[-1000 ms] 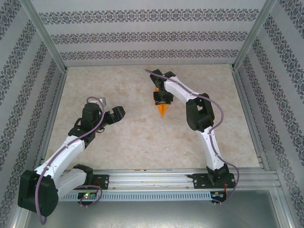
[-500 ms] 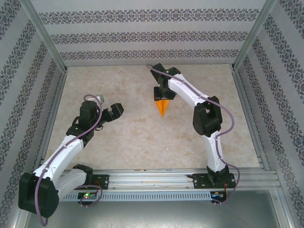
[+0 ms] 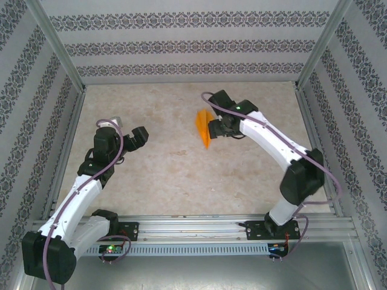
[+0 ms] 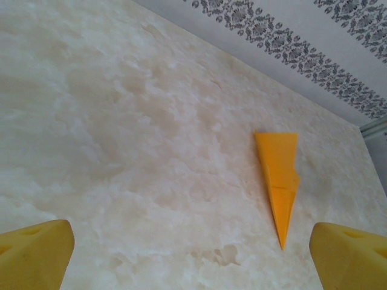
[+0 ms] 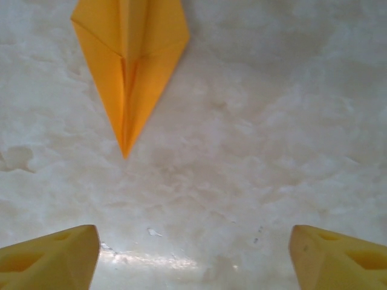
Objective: Fold a paper plane with a square sheet of paper (fold left side to right side)
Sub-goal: Reset both arms
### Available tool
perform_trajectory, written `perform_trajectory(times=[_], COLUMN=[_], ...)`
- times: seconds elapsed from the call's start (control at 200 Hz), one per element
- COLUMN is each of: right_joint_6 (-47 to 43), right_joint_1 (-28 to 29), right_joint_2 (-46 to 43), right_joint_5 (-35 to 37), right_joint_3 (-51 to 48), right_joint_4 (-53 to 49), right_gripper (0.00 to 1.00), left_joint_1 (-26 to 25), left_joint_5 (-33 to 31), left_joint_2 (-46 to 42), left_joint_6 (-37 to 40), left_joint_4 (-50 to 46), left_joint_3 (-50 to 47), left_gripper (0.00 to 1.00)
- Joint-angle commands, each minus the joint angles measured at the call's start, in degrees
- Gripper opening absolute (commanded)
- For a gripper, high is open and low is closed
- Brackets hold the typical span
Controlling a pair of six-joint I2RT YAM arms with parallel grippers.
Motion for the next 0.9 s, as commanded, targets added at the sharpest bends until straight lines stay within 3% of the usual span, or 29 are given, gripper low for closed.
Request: perform_trajectory(times=[0.0,0.06,0.515,0.899], right_joint_6=[-1.15,-1.54,-5.59,-10.56], right_joint_1=[-1.61,-2.26,-10.26,-24.83], right_joint_2=[-7.2,-11.07,-34.87,-43.96], right_joint_5=[3.48,4.32,3.15,-0.52], right_joint_3=[-6.37,-10.26,-36.17,-55.52], right_joint_4=[4.41,6.38,25.84,49.4], right_gripper=[0.92,0.98,0.98,0.98], left_joint_1=[1.01,1.1,1.32,1.68], left_joint_5=[-3.07,-2.91,-3.52,-6.12], left_joint_2=[-0.84,-0.72,-0.69,-0.06], left_joint_6=[1.77,1.79,1.67,3.15], left_joint_4=[-1.54,-1.2,-2.01,-3.64], left_joint_3=[1.57,1.65,1.92,2.45], left_gripper=[1.0,1.0,1.0,1.0])
